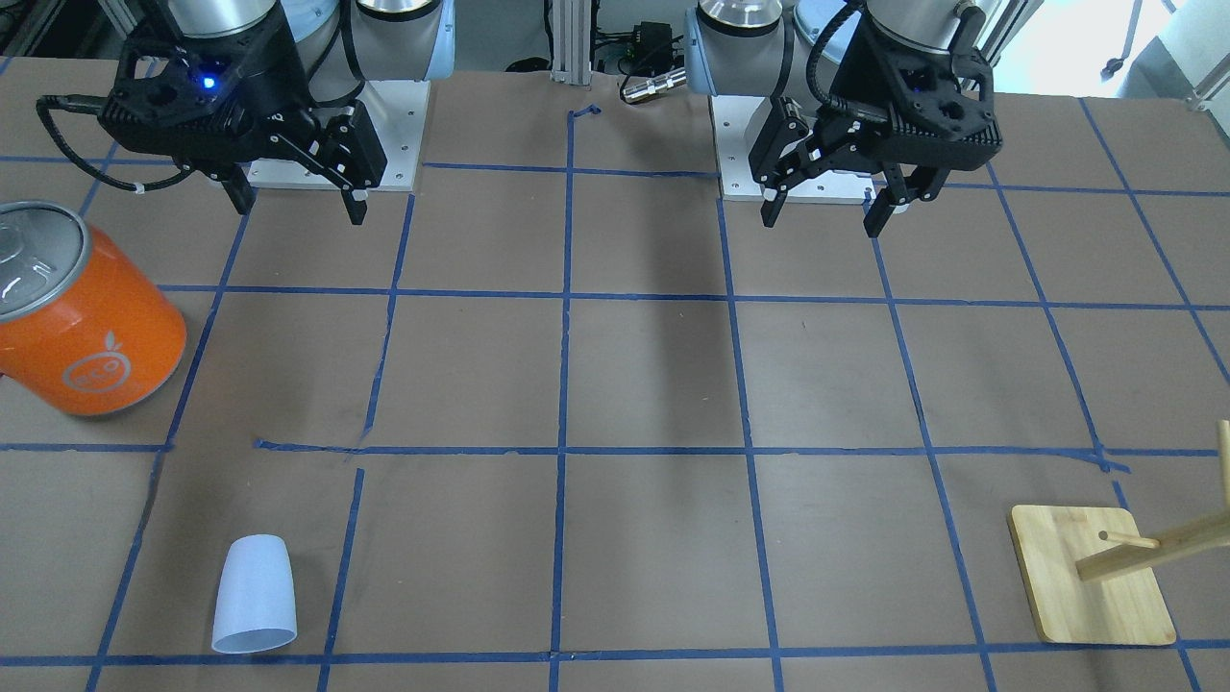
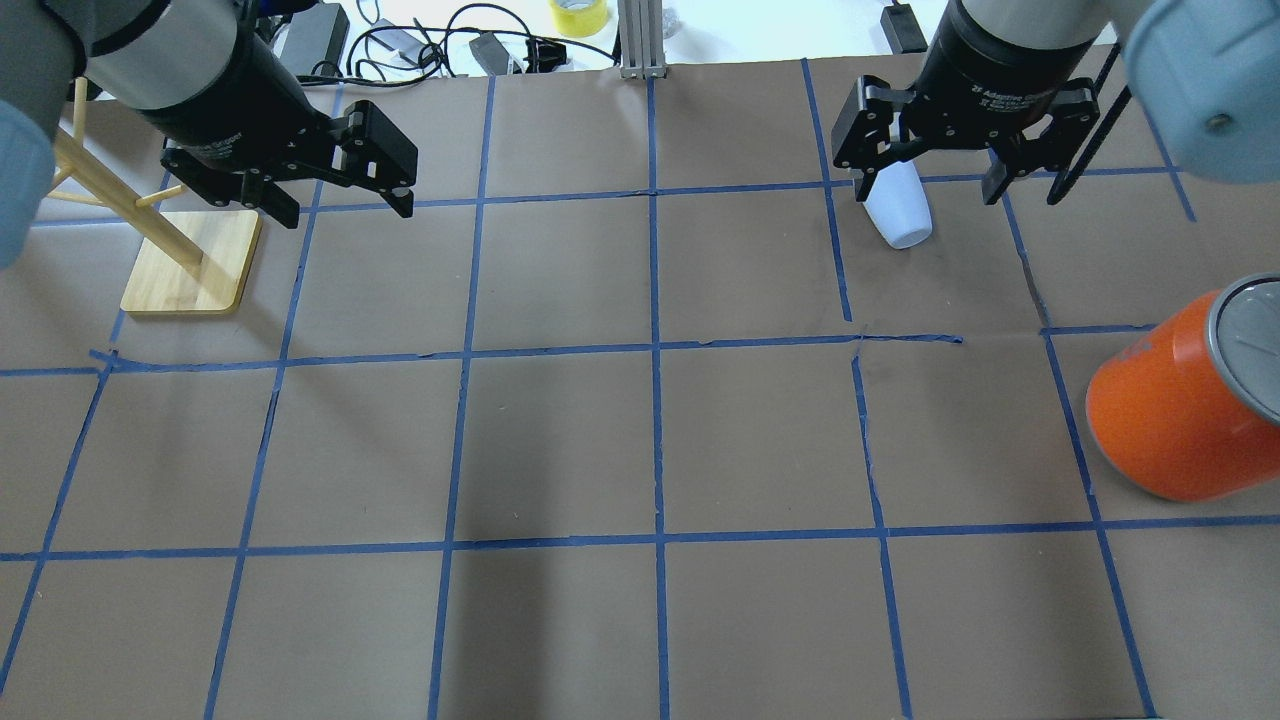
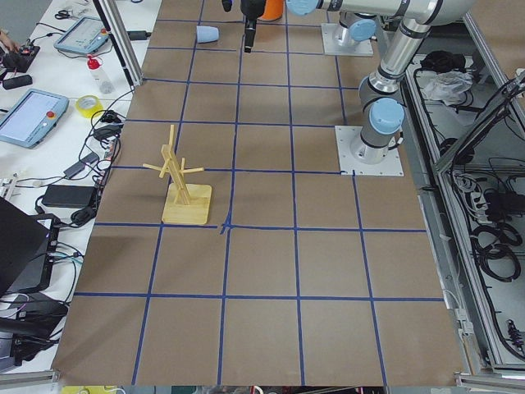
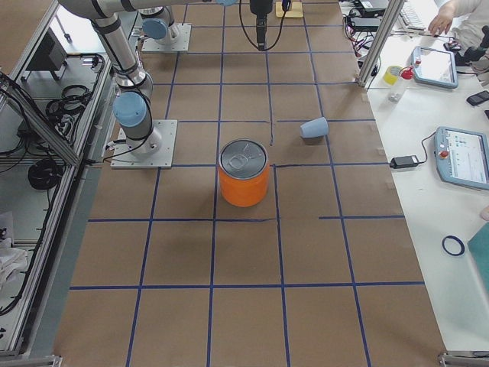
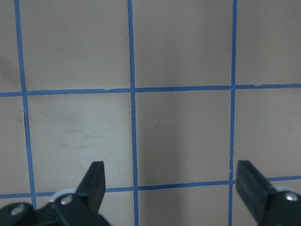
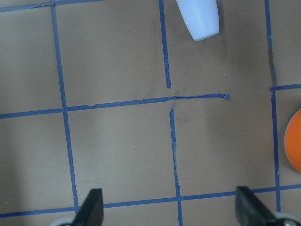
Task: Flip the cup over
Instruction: 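Lower the open right gripper toward the upside-down white cup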
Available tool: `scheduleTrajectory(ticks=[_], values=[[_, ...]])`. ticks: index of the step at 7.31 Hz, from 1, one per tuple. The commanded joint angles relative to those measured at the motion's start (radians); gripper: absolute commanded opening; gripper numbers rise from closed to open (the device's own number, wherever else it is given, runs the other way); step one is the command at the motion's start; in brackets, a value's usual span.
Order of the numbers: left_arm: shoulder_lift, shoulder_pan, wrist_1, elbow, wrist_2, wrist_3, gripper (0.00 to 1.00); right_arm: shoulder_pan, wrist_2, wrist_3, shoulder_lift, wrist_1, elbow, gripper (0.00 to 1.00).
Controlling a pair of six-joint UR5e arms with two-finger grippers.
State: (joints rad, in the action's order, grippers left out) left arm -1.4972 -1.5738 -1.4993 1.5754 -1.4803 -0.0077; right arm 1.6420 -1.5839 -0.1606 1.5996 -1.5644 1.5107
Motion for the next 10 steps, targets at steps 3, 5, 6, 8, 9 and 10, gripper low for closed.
scheduleTrajectory(ticks=[3,5,6,8,9,10], values=[[0.000,0.000,0.001,0.000,0.002,0.000,1.00,-0.033,-0.002,0.004,-0.036,0.059,0.003,1.00],[0.000,0.000,0.001,0.000,0.002,0.000,1.00,-0.144,0.011,0.092,-0.090,0.043,0.002,1.00],[0.000,0.000,0.001,-0.002,0.002,0.000,1.00,-0.183,0.012,0.184,-0.137,-0.041,0.002,1.00],[0.000,0.000,0.001,-0.002,0.002,0.000,1.00,-0.188,0.013,0.277,-0.272,-0.272,0.003,1.00],[0.000,0.000,0.001,-0.002,0.002,0.000,1.00,-0.188,0.013,0.277,-0.341,-0.351,0.006,1.00],[0.000,0.002,0.001,-0.002,0.000,0.000,1.00,-0.188,0.015,0.279,-0.386,-0.449,0.025,1.00]])
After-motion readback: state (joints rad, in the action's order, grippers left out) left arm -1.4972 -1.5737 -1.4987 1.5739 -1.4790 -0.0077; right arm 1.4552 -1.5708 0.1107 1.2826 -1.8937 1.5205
